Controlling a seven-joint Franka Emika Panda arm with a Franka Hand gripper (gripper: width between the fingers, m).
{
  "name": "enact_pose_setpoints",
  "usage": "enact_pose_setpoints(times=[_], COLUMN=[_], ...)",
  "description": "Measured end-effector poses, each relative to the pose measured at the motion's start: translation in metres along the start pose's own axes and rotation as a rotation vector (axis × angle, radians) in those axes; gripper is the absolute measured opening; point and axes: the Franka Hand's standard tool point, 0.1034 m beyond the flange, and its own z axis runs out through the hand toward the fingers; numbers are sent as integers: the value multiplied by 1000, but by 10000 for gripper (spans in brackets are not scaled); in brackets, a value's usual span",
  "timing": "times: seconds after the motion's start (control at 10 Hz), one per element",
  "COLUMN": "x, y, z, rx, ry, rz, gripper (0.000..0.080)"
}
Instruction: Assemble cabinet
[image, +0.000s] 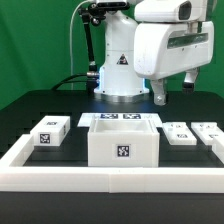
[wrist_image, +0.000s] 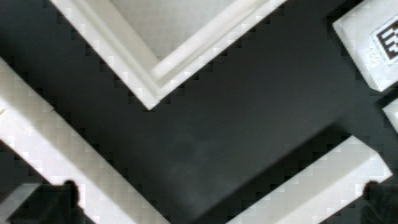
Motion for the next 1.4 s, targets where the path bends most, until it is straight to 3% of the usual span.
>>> enact_pose_setpoints(times=[0.8, 0.9, 1.0, 1.4], x=[-1, -13, -24, -32], y=[1, -1, -6, -6], z=[1, 7, 10, 20], rx=[-7, -36, -38, -31], ry=[8, 34, 32, 6], rz=[-29, -153, -230, -389], gripper=[798, 798, 798, 798])
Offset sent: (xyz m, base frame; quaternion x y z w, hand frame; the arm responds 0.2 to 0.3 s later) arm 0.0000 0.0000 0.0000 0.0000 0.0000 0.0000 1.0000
